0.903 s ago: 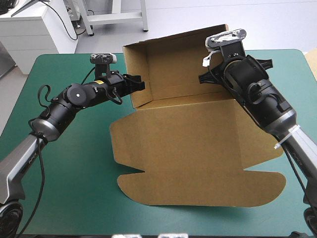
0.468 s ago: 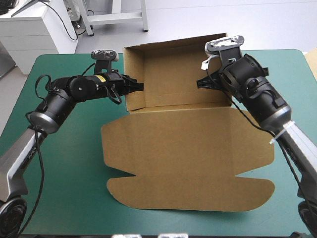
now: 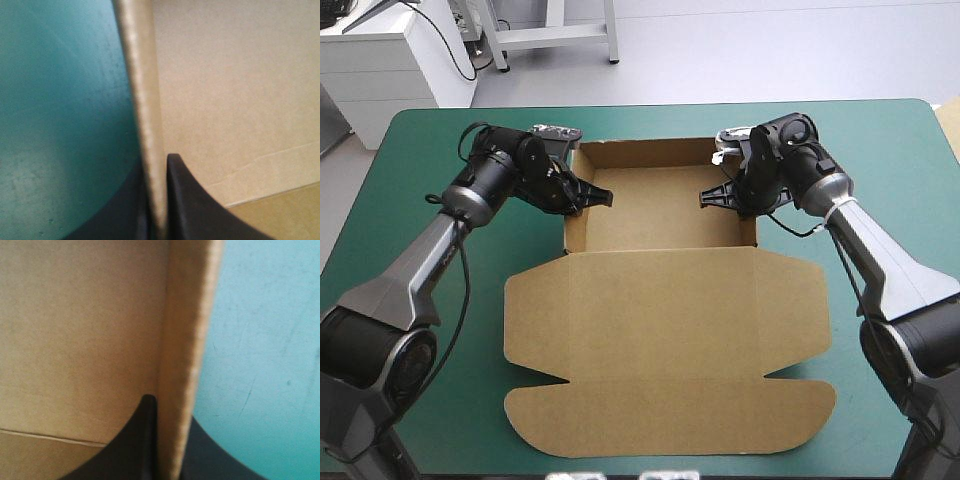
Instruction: Fold the box
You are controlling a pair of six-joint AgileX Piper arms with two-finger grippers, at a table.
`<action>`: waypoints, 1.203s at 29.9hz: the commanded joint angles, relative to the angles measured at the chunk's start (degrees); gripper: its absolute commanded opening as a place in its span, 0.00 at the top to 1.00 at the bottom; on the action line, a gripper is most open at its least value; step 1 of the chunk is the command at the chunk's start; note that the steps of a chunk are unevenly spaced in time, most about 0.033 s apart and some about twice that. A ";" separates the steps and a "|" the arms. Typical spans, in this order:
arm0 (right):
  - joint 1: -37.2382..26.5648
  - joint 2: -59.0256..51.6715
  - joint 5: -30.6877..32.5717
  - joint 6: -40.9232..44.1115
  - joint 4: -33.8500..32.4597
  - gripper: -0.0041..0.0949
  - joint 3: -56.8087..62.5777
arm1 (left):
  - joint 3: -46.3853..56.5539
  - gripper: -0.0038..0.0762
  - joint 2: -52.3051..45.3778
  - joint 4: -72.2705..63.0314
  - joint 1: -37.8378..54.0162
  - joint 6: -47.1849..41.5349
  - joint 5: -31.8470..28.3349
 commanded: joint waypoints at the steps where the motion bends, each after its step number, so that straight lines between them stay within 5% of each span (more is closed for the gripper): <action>1: -0.58 -0.63 1.51 -4.00 -1.07 0.97 -1.50 | -2.15 0.96 0.45 0.91 -0.27 0.35 0.86; 13: -0.58 1.91 1.51 -7.59 0.11 0.96 -1.50 | -2.28 0.96 5.11 0.92 -0.27 -1.40 2.84; 19: -0.58 1.91 1.51 -8.70 2.12 0.66 -1.50 | -2.28 0.90 5.15 0.92 -0.27 -1.27 3.77; 25: -0.58 1.91 1.51 -7.48 2.12 0.26 -1.60 | -4.66 0.64 5.15 2.06 -0.27 -1.27 5.86; 36: -0.58 1.91 1.51 -4.56 -3.24 0.22 -8.60 | -15.62 0.56 5.15 4.38 -0.27 -1.27 10.24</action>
